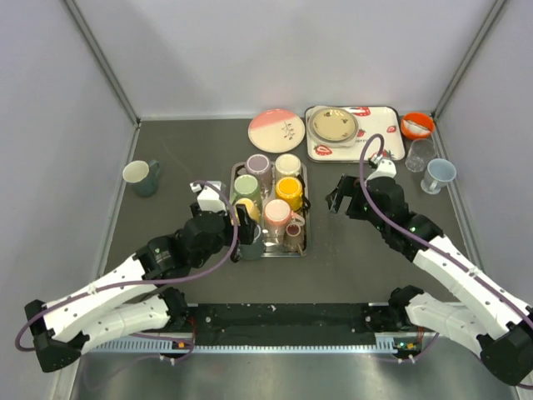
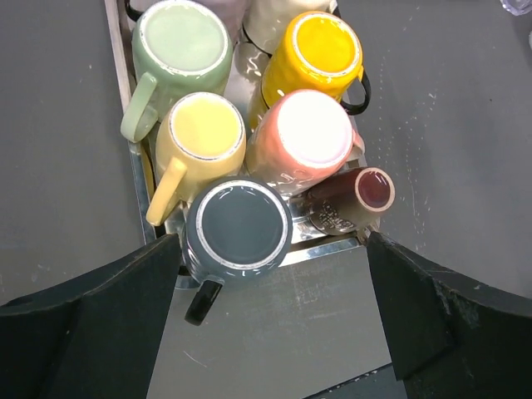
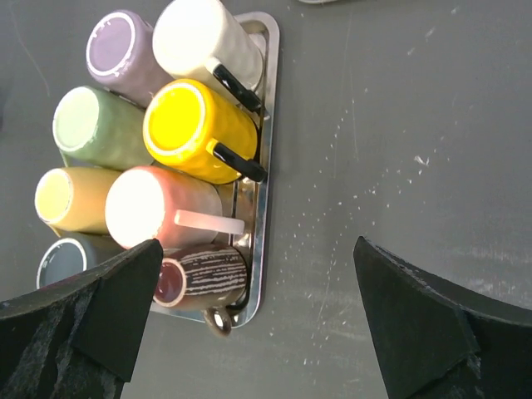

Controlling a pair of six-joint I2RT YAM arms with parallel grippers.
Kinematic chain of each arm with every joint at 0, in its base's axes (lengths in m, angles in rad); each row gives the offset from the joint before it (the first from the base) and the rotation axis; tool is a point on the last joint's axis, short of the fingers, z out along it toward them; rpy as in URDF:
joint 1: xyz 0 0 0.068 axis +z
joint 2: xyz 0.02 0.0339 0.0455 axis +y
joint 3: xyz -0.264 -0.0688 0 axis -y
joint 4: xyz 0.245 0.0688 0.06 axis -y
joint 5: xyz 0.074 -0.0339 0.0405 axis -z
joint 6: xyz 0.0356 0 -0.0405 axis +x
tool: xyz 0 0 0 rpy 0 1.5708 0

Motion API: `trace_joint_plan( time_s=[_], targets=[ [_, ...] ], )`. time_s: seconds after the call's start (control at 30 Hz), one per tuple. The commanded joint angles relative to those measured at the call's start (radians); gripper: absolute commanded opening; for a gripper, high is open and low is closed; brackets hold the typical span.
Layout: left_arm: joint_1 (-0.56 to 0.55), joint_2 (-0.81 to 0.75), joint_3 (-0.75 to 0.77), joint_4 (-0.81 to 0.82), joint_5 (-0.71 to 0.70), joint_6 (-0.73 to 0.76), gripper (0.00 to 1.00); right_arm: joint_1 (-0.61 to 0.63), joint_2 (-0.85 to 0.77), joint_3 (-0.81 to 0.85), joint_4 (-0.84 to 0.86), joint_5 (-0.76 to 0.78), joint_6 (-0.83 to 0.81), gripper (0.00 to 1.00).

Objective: Turn the mug right side up

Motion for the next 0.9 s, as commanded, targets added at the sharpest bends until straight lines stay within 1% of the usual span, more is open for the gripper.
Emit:
trace_joint_plan(
  time_s=[0.0, 0.07, 0.13, 0.23, 0.3, 0.37, 0.4, 0.53, 0.63, 0.67, 0.7, 0.73, 0.77, 0.8, 0.87],
  targets=[
    [-0.002, -0.087, -0.054, 0.113, -0.034, 0.092, 0.99, 0.002, -0.003, 0.08, 0.041, -0.001, -0.077, 0.99],
    [-0.001, -0.107, -0.073, 0.108, -0.064, 0.104, 0.99, 0.002, 0.0, 0.086, 0.04, 0.003, -0.083, 0.99],
    [0.002, -0.097, -0.071, 0.067, -0.131, 0.081, 0.99, 0.0, -0.002, 0.086, 0.041, 0.001, -0.083, 0.99],
    [0.01, -0.052, -0.022, -0.014, -0.134, 0.124, 0.99, 0.0, -0.005, 0.089, 0.038, -0.017, -0.109, 0.99],
    [0.01, -0.034, 0.03, -0.082, -0.121, 0.165, 0.98, 0.0, -0.019, 0.092, 0.035, -0.027, -0.117, 0.99],
    [0.012, -0.021, 0.061, -0.1, -0.063, 0.21, 0.98, 0.0, -0.026, 0.095, 0.03, -0.047, -0.132, 0.99],
    [0.018, -0.015, 0.073, -0.14, -0.041, 0.233, 0.99, 0.002, -0.028, 0.095, 0.027, -0.054, -0.137, 0.99],
    [0.05, 0.045, 0.111, -0.229, 0.034, 0.239, 0.98, 0.002, -0.026, 0.094, 0.014, -0.105, -0.143, 0.99],
    [0.099, 0.062, 0.095, -0.235, 0.143, 0.25, 0.94, 0.002, -0.019, 0.094, 0.004, -0.131, -0.138, 0.99],
    [0.12, 0.065, 0.079, -0.234, 0.19, 0.262, 0.91, 0.0, -0.014, 0.094, 0.0, -0.139, -0.14, 0.99],
    [0.169, 0.066, 0.07, -0.234, 0.297, 0.283, 0.88, 0.0, -0.011, 0.094, -0.005, -0.143, -0.138, 0.99],
    [0.198, 0.068, 0.058, -0.214, 0.354, 0.303, 0.86, 0.0, 0.001, 0.097, -0.009, -0.16, -0.137, 0.99],
    [0.212, 0.065, 0.044, -0.194, 0.381, 0.304, 0.86, 0.002, 0.006, 0.098, -0.019, -0.169, -0.138, 0.99],
    [0.234, 0.063, 0.041, -0.18, 0.475, 0.332, 0.86, 0.002, 0.009, 0.1, -0.02, -0.177, -0.137, 0.99],
    [0.268, 0.107, 0.064, -0.185, 0.555, 0.348, 0.83, 0.002, 0.015, 0.101, -0.025, -0.192, -0.135, 0.99]
  ],
)
